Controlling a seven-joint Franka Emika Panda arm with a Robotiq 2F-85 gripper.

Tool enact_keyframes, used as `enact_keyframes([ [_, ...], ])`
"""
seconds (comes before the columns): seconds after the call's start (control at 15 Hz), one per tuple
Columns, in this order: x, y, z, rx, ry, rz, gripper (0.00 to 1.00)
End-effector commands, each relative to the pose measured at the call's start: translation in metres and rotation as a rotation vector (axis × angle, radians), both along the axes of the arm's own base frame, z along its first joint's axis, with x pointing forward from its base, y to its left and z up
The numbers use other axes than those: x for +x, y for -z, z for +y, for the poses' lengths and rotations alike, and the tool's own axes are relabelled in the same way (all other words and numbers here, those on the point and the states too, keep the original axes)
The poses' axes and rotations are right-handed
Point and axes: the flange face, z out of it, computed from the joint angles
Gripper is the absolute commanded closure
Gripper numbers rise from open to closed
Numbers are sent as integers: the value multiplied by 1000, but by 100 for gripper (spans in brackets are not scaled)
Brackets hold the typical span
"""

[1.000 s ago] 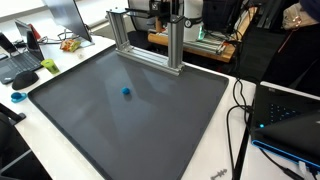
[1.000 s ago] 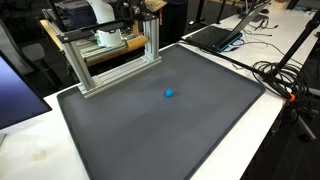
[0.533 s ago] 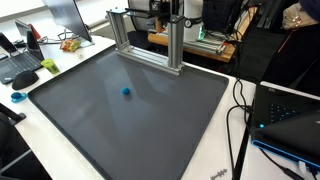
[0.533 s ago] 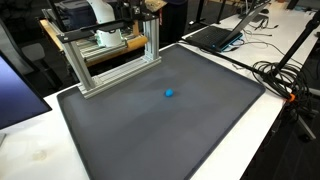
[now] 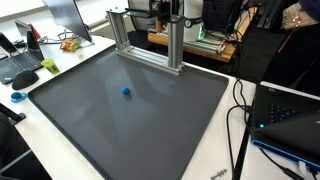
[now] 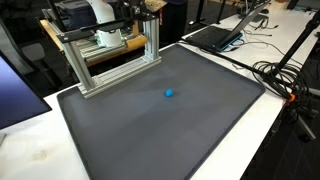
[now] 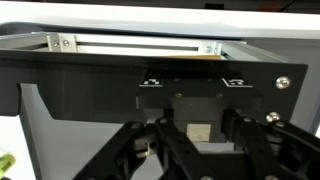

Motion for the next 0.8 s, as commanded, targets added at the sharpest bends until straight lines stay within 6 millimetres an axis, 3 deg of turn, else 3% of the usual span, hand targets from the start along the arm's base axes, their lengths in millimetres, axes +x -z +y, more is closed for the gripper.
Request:
enact_keyframes([
  [0.0,2,-12,14,-54,-8,33,78],
  [0.33,13,-41,39,-111,-52,21,78],
  [0.73,43,-47,47,-98,-54,-20,78],
])
